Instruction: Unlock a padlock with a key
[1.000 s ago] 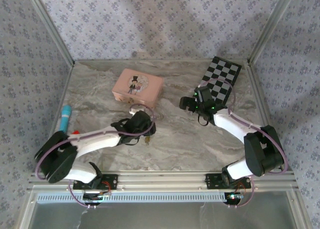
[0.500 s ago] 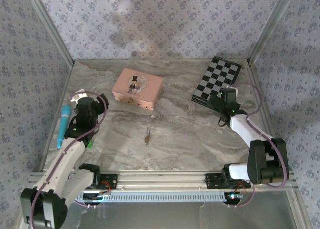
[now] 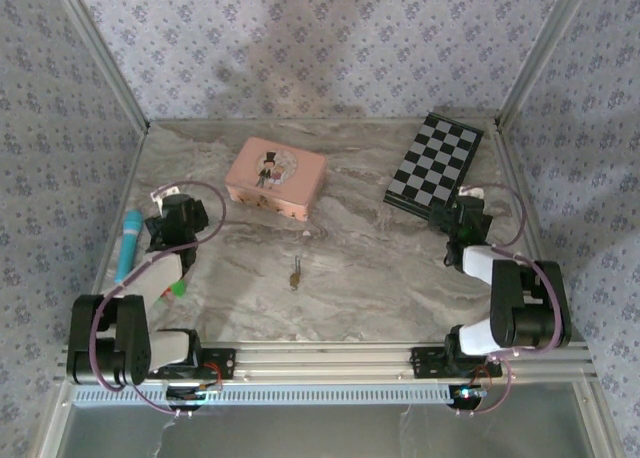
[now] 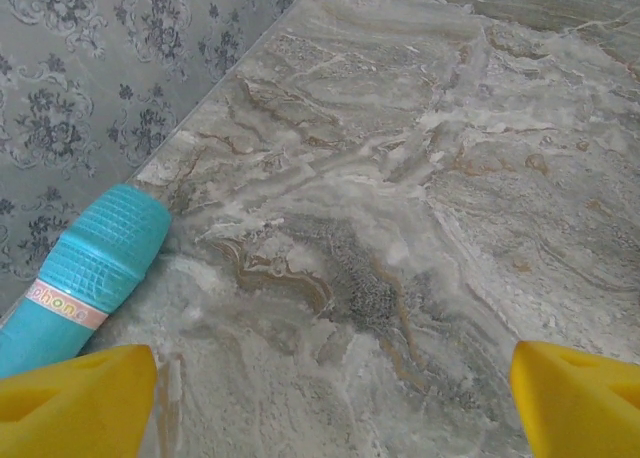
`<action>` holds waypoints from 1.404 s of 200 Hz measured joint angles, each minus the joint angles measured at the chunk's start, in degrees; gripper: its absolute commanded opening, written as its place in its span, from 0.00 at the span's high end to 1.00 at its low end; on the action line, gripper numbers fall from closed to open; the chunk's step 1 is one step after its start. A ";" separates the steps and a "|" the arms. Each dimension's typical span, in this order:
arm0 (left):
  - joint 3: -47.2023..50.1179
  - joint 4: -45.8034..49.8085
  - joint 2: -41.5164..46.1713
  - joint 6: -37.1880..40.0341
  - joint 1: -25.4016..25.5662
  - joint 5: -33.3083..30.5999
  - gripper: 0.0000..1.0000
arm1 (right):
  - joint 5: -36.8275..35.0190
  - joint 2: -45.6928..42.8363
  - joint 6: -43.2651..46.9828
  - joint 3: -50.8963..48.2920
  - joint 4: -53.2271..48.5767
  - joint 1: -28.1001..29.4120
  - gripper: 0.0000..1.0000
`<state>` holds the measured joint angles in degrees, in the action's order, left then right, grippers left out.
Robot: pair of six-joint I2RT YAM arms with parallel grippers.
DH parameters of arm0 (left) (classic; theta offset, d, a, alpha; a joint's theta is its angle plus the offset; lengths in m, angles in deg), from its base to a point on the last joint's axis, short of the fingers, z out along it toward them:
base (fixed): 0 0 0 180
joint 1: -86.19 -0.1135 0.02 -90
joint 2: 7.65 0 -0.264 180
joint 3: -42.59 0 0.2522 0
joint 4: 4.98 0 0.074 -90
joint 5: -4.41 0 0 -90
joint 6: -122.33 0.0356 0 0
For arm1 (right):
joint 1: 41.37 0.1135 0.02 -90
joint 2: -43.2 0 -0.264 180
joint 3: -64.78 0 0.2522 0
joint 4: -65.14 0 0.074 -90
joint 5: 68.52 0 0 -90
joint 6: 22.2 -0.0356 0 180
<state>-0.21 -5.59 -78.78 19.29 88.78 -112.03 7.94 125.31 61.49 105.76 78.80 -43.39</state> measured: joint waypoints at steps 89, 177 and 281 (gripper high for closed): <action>7.30 -27.41 -12.44 7.69 -1.62 9.75 0.15 | 1.88 5.38 4.70 -6.43 20.85 1.79 0.00; 7.34 -32.59 -17.14 10.05 -1.86 16.48 0.13 | 0.83 5.44 5.33 -6.43 22.58 2.34 0.00; 7.21 -32.57 -17.14 10.23 -1.86 16.63 0.07 | 0.83 5.44 5.33 -6.43 22.58 2.34 0.00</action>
<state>7.00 -38.16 -95.92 29.52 86.93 -95.39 8.77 130.75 66.83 99.34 101.38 -41.05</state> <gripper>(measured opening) 0.927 0.996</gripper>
